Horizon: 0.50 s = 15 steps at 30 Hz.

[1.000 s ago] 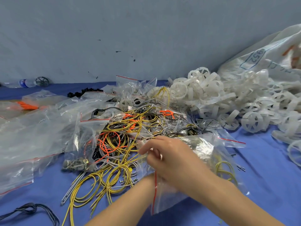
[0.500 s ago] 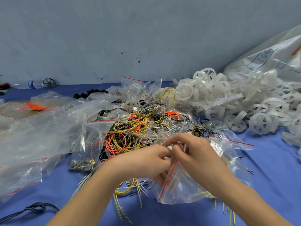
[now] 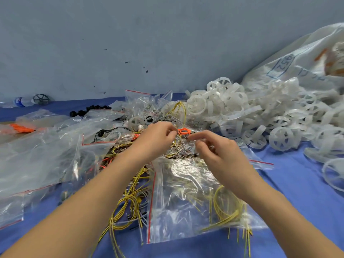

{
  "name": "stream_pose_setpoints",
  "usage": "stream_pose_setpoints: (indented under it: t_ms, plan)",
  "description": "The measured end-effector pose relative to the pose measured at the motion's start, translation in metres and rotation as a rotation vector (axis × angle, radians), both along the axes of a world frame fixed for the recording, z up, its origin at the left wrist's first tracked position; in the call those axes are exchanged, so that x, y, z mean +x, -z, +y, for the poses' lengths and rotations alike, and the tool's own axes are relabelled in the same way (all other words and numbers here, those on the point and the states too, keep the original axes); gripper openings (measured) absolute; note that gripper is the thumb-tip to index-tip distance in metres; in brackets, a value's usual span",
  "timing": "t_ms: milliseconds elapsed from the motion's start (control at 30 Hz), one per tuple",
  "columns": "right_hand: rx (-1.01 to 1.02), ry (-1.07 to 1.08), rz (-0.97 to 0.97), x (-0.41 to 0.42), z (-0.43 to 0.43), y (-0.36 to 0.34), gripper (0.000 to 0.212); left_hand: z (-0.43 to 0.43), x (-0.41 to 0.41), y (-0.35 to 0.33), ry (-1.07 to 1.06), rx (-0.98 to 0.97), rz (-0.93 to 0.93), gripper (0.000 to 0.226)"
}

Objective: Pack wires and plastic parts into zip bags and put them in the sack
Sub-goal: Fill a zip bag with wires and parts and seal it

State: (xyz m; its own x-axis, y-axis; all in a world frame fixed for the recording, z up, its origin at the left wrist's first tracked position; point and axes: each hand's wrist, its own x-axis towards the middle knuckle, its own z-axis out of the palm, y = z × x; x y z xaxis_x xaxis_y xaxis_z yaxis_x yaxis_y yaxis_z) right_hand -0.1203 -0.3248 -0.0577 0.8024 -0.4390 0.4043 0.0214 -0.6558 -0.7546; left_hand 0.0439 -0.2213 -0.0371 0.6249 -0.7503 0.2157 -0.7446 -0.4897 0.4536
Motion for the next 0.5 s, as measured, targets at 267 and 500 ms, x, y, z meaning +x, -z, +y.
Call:
stream_pose_setpoints:
  t_ms: [267,500]
  plan:
    - [0.061,0.107,-0.017,-0.016,-0.031,0.001,0.021,-0.096,0.033,0.036,-0.135,0.479,-0.287,0.027]
    - [0.103,0.221,-0.083,-0.026,-0.046,-0.006,0.023,-0.081,0.021,0.019,-0.099,0.047,-0.320,0.027]
